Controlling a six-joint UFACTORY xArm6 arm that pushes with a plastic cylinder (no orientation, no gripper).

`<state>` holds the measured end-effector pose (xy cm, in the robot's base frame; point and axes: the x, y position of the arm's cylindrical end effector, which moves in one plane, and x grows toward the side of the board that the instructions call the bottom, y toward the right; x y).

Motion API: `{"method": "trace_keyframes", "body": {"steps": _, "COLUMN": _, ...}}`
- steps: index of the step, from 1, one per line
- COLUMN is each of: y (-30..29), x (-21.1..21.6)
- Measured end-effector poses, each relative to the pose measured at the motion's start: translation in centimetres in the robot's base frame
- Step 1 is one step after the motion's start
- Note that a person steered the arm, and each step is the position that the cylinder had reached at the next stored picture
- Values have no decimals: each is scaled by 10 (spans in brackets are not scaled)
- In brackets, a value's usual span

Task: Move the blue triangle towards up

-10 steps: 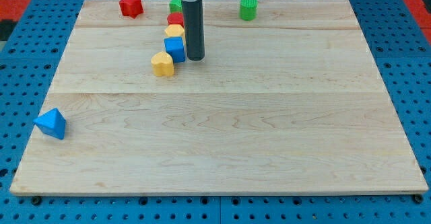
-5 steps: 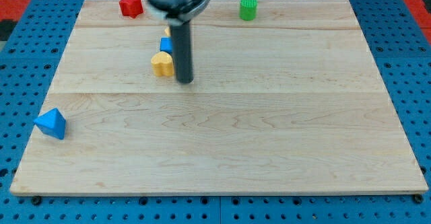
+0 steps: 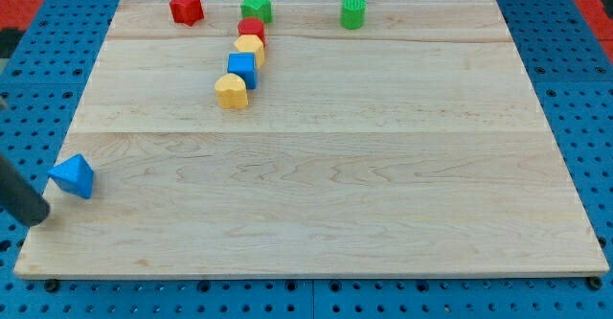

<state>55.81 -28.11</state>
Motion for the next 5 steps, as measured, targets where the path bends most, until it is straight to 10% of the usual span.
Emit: {"method": "trace_keyframes", "body": {"steps": 5, "y": -22, "x": -99}}
